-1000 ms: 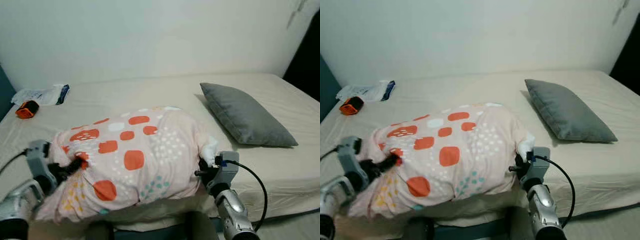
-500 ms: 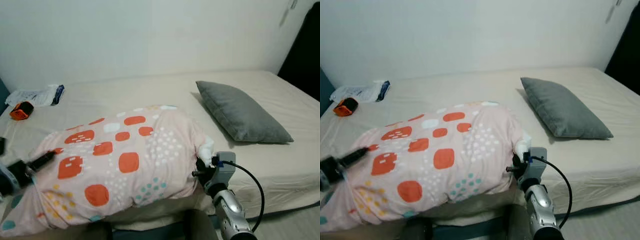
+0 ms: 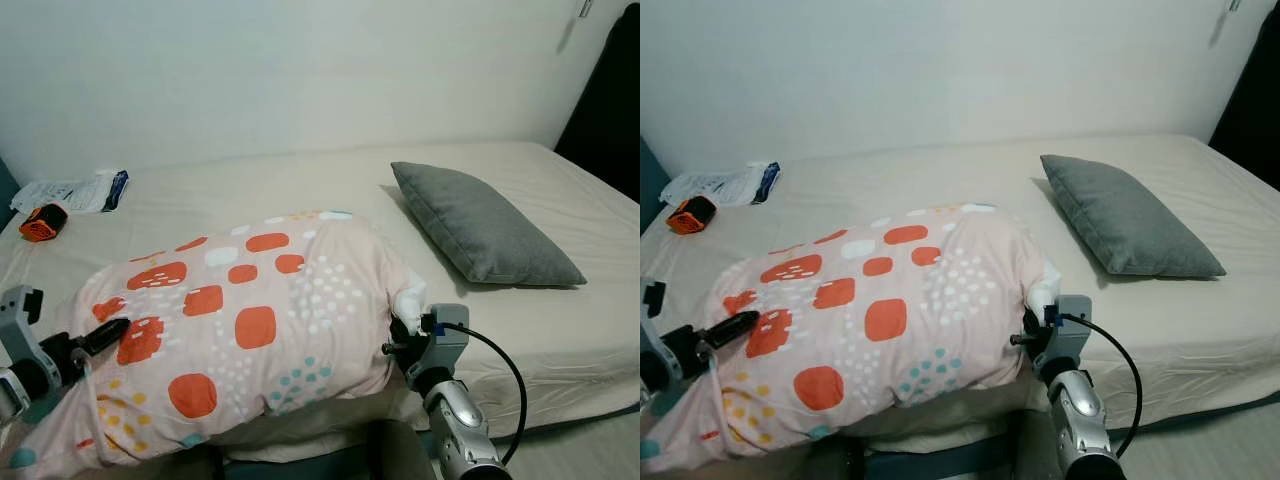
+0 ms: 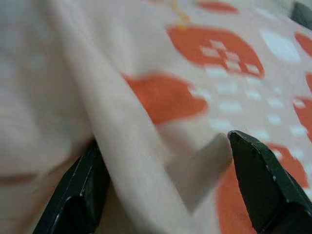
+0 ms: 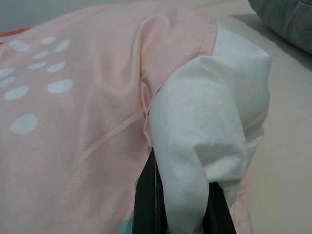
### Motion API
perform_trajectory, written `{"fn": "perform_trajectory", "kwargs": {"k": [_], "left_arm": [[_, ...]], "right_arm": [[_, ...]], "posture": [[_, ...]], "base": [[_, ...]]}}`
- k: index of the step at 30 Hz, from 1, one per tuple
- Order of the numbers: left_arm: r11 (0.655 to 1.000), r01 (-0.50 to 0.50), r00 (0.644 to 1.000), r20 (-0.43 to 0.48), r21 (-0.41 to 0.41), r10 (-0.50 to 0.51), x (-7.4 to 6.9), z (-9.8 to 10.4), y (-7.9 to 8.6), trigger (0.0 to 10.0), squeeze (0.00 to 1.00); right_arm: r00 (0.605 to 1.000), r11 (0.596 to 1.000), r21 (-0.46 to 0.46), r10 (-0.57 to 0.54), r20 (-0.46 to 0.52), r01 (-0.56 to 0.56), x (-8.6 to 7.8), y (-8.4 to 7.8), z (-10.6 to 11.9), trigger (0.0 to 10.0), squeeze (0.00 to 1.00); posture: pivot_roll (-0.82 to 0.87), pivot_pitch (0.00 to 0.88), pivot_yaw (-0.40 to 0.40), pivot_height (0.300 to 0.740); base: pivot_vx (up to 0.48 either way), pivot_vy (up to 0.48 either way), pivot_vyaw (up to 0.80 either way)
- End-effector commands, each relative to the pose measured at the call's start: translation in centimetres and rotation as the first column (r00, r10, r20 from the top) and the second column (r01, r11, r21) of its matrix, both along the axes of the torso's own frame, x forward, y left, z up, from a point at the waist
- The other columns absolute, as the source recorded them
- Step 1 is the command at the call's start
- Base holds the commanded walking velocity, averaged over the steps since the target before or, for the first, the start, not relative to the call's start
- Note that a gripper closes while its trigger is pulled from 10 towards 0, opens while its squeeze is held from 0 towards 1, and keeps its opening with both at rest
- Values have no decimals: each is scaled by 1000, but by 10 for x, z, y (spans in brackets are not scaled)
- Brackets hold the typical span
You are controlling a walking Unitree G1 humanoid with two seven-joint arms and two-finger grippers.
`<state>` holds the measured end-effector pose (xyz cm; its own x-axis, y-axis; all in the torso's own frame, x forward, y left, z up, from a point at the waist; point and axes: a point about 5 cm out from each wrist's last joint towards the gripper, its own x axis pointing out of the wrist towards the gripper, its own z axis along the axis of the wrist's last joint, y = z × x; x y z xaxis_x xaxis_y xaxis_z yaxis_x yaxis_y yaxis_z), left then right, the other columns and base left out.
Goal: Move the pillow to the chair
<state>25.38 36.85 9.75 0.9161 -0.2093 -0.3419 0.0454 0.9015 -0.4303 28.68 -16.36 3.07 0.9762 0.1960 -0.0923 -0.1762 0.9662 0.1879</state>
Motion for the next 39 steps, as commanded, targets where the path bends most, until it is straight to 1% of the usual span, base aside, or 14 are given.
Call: {"fn": "perform_trajectory", "kwargs": {"k": [1,5,6,7,8,14,15,23,25,31,32,34,35,39], "left_arm": [[998,-44,999,7,54,44,-3,8,13,10000,1000],[971,-131,991,-2,199,134,-9,22,39,10000,1000],[967,-131,990,-18,218,138,-15,24,47,10000,569],[967,-131,990,-18,218,138,-15,24,47,10000,569],[968,-117,991,-35,222,128,-18,24,49,10000,0],[971,-63,986,-138,230,97,-36,14,55,10000,0],[960,-128,974,-149,248,168,-43,11,62,10000,1000],[964,-245,966,-61,102,252,-49,10,66,10000,1000],[964,-264,964,-7,27,264,-45,13,64,10000,0],[974,-212,958,177,-81,224,-13,20,37,10000,0],[979,-182,956,218,-96,199,-5,21,27,7843,0],[979,-182,956,218,-96,199,-5,21,27,7843,0],[981,-144,953,250,-127,172,1,21,15,0,0],[984,-113,951,271,-138,147,10,15,-2,510,0]], "right_arm": [[1000,1000,1,19,-18,-19,-2,4,-4,0,0],[1000,1000,4,20,-18,-20,-2,5,-4,0,0],[1000,1000,5,22,-17,-22,-2,6,-4,0,0],[1000,1000,5,22,-17,-22,-2,6,-4,0,0],[1000,1000,6,22,-17,-22,-2,6,-4,0,0],[1000,1000,8,26,-18,-25,-3,6,-4,0,0],[999,1000,7,29,-19,-29,-3,6,-5,0,0],[999,1000,4,30,-18,-30,-4,4,-5,0,0],[999,1000,5,29,-19,-29,-5,4,-5,0,0],[999,999,4,32,-21,-32,-5,5,-6,0,0],[999,999,3,34,-22,-33,-5,5,-6,0,0],[999,999,3,34,-22,-33,-5,5,-6,0,0],[999,999,2,35,-22,-35,-5,5,-6,0,0],[999,999,-1,36,-19,-36,-3,4,-4,0,0]], "posture": [[94,0,-47,562],[96,0,-45,562],[95,0,-44,562],[95,0,-44,562],[96,0,-44,562],[94,0,-49,562],[92,0,-49,562],[89,0,-46,562],[87,0,-45,562],[88,0,-51,562],[88,0,-53,562],[88,0,-53,562],[85,0,-52,562],[84,0,-52,562]], "base": [[0,0,0],[0,0,0],[0,0,0],[0,0,0],[0,0,0],[0,0,0],[0,0,0],[0,0,0],[0,0,0],[0,0,0],[0,0,0],[0,0,0],[0,0,0],[0,0,0]]}}
